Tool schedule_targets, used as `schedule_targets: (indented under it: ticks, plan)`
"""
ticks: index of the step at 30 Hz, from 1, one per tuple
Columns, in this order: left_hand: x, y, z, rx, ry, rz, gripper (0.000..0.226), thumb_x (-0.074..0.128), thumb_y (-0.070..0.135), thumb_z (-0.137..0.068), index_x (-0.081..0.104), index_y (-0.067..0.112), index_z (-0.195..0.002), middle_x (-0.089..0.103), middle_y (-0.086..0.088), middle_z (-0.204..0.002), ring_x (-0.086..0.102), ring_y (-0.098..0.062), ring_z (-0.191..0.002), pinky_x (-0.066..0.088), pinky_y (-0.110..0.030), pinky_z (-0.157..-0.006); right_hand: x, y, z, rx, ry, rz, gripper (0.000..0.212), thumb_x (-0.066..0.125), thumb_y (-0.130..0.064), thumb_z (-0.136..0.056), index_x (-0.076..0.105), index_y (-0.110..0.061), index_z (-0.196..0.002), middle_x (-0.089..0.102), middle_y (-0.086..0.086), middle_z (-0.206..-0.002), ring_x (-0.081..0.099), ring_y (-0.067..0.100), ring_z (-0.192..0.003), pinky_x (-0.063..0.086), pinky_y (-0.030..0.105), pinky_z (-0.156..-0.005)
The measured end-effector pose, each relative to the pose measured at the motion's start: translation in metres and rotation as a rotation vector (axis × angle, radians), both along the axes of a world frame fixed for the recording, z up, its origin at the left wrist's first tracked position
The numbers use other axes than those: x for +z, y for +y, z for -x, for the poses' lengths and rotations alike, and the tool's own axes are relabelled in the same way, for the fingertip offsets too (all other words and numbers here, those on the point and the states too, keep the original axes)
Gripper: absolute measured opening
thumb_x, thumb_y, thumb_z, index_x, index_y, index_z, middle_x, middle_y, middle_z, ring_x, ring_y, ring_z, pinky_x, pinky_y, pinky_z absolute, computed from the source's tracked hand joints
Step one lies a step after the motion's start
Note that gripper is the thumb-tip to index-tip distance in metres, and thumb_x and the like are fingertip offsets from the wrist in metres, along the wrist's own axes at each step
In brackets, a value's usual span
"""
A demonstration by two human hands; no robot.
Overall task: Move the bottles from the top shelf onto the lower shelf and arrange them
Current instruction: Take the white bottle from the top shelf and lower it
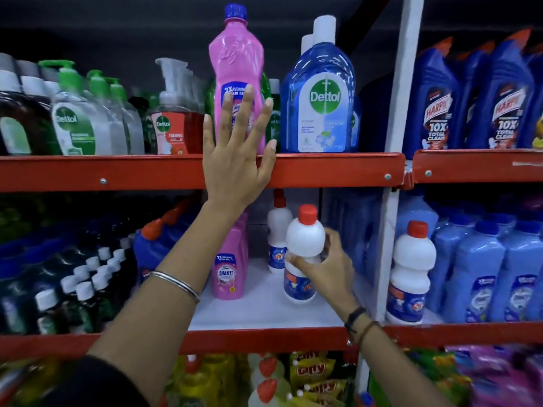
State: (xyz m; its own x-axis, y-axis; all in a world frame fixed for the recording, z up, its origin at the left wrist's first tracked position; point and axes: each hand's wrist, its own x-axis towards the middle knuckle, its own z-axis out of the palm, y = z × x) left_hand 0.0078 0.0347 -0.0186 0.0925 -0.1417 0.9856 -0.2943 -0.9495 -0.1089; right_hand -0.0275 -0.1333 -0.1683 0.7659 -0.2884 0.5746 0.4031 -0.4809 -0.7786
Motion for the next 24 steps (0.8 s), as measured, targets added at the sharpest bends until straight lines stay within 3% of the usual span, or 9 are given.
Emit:
schedule_targets:
  ticks: [4,11,24]
  plan:
    - [0.000,-0.001,-0.001,-0.011,-0.009,0.009,0.057,0.036,0.042,-0.098,0.022,0.029,-0.152,0.021,-0.003,-0.161,0.015,-0.024,-0.149,0.013,-0.051,-0.120,-0.013,0.017,-0.032,-0.033,0.049,0.016,0.077,0.085,-0.043,-0.055,0.046,-0.024,-0.119,0.065,-0.001,-0.116,0.063,0.023,-0.102,0.053,0.041,-0.080]
    - [0.000,-0.001,-0.001,-0.011,-0.030,0.010,0.057,0.038,0.041,-0.097,0.025,0.027,-0.151,0.023,-0.003,-0.160,0.017,-0.026,-0.149,0.016,-0.052,-0.119,-0.015,0.039,-0.074,-0.082,0.107,0.011,0.079,0.082,-0.049,-0.057,0.045,-0.017,-0.119,0.066,0.003,-0.111,0.063,0.027,-0.100,0.042,0.029,-0.072]
    - [-0.002,-0.003,0.005,0.002,-0.028,0.013,0.057,0.039,0.040,-0.097,0.027,0.027,-0.151,0.025,-0.004,-0.160,0.018,-0.026,-0.149,0.015,-0.051,-0.119,-0.023,0.051,-0.092,-0.250,0.138,0.101,0.078,0.077,-0.056,-0.060,0.041,-0.010,-0.111,0.068,0.014,-0.104,0.065,0.033,-0.093,0.037,0.028,-0.064]
